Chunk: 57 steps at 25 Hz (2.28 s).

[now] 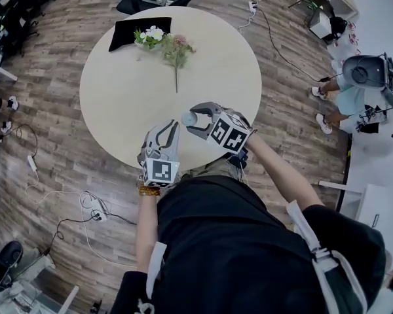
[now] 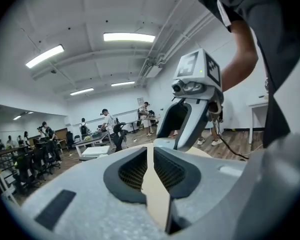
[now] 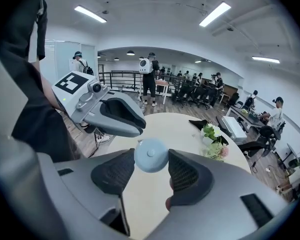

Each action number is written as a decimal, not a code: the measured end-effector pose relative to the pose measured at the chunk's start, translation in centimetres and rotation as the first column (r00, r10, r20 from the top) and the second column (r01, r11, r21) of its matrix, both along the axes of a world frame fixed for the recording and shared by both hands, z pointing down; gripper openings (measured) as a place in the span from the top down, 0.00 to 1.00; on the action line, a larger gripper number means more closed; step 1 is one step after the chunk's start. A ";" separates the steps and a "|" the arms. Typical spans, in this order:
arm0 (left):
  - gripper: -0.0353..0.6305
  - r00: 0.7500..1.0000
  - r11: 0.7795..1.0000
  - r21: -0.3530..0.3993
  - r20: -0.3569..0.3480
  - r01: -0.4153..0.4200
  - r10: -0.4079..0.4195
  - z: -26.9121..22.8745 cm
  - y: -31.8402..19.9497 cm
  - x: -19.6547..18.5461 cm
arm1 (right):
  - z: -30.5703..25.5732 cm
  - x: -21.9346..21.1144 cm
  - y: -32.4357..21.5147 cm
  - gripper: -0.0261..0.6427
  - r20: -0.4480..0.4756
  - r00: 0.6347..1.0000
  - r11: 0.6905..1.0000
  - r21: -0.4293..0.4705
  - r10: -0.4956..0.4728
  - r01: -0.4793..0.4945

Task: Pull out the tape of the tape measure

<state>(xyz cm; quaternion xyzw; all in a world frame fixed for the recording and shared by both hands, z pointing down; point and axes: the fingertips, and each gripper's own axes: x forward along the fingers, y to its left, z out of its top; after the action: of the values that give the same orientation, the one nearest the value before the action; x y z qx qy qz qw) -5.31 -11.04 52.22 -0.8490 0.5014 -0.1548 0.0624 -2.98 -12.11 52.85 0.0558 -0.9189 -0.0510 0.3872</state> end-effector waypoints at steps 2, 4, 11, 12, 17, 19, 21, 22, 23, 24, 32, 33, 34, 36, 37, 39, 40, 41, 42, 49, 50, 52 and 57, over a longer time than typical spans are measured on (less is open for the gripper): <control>0.87 0.999 0.999 0.001 0.014 -0.041 0.041 0.3 0.6 0.9 | 0.1 0.3 0.4 0.64 -0.009 1.000 1.000 0.001 -0.007 0.007; 0.87 0.997 0.997 -0.002 0.028 -0.076 0.076 0.7 1.0 1.7 | 0.3 0.5 0.6 0.64 -0.013 1.000 1.000 0.004 -0.008 0.008; 0.85 0.991 0.992 -0.028 0.041 -0.126 0.127 1.3 1.4 2.5 | 0.3 1.0 0.6 0.64 -0.028 1.000 0.999 0.034 -0.011 0.012; 0.85 0.991 0.991 -0.033 0.042 -0.129 0.130 1.4 1.5 2.5 | 0.2 1.0 0.6 0.64 -0.027 1.000 0.999 0.035 -0.009 0.010; 0.85 0.989 0.989 -0.046 0.041 -0.140 0.141 1.7 1.7 2.8 | 0.0 0.8 1.0 0.64 -0.026 0.999 0.999 0.035 -0.019 0.020; 0.85 0.990 0.990 -0.047 0.039 -0.136 0.138 1.6 1.7 2.8 | 0.1 0.7 1.3 0.64 -0.031 0.999 0.999 0.038 -0.027 0.028; 0.84 0.991 0.990 -0.049 0.036 -0.129 0.131 1.6 1.7 2.7 | 0.1 0.7 1.4 0.64 -0.033 0.999 0.999 0.043 -0.032 0.033; 0.84 0.992 0.991 -0.052 0.028 -0.123 0.125 1.7 1.7 2.6 | 0.1 0.7 1.4 0.64 -0.032 0.999 0.998 0.045 -0.034 0.035; 0.84 0.993 0.992 -0.058 0.013 -0.116 0.116 1.8 1.6 2.5 | 0.2 0.7 1.4 0.64 -0.032 0.999 0.998 0.047 -0.035 0.037; 0.84 0.994 0.992 -0.067 -0.006 -0.108 0.108 1.9 1.6 2.5 | 0.2 0.7 1.4 0.64 -0.033 0.999 0.998 0.050 -0.036 0.038; 0.88 0.994 0.991 -0.082 0.006 -0.106 0.106 2.3 2.1 2.9 | 0.7 1.1 1.7 0.64 -0.040 0.998 0.998 0.046 -0.037 0.039; 0.88 0.995 0.991 -0.086 0.004 -0.099 0.100 2.5 2.2 2.6 | 0.9 1.2 1.9 0.64 -0.041 0.998 0.998 0.043 -0.037 0.039; 0.89 0.996 0.992 -0.088 0.001 -0.090 0.090 2.6 2.3 2.4 | 1.1 1.2 2.0 0.64 -0.043 0.998 0.998 0.040 -0.039 0.041; 0.90 0.997 0.993 -0.089 -0.005 -0.076 0.076 2.6 2.2 1.9 | 1.3 1.1 2.4 0.64 -0.044 0.998 0.998 0.036 -0.045 0.046; 0.90 0.997 0.993 -0.088 -0.007 -0.076 0.075 2.5 2.2 1.8 | 1.3 1.1 2.4 0.64 -0.042 0.998 0.998 0.036 -0.047 0.048; 0.90 0.996 0.993 -0.088 -0.009 -0.084 0.084 2.4 2.0 1.9 | 1.2 1.1 2.3 0.64 -0.038 0.998 0.998 0.038 -0.047 0.048; 0.90 0.996 0.992 -0.089 -0.010 -0.091 0.091 2.5 2.1 2.0 | 1.2 1.1 2.3 0.64 -0.037 0.998 0.998 0.041 -0.048 0.050; 0.89 0.995 0.991 -0.092 -0.008 -0.099 0.098 2.5 2.2 2.1 | 1.3 1.0 2.4 0.64 -0.040 0.998 0.998 0.045 -0.051 0.053; 0.89 0.995 0.990 -0.095 -0.004 -0.104 0.104 2.7 2.3 2.2 | 1.3 1.0 2.4 0.64 -0.044 0.998 0.997 0.052 -0.055 0.057; 0.86 0.992 0.984 -0.123 -0.026 -0.130 0.127 3.1 2.1 2.4 | 1.5 1.1 2.6 0.64 -0.052 0.995 0.994 0.067 -0.081 0.085; 0.86 0.991 0.983 -0.126 -0.031 -0.133 0.131 3.1 2.1 2.4 | 1.5 1.1 2.6 0.64 -0.054 0.995 0.993 0.072 -0.085 0.089; 0.86 0.990 0.982 -0.129 -0.032 -0.140 0.138 3.1 2.3 2.5 | 1.5 1.2 2.7 0.64 -0.059 0.994 0.992 0.081 -0.095 0.100; 0.87 0.988 0.978 -0.141 -0.012 -0.156 0.156 3.5 2.5 2.7 | 1.8 1.3 2.9 0.64 -0.074 0.991 0.989 0.090 -0.115 0.122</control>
<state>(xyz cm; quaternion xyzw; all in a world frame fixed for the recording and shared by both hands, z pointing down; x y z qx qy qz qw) -2.58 -8.51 55.70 -0.8880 0.4211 -0.1843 0.0135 -1.68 -9.16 54.66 0.0175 -0.9034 -0.1190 0.4115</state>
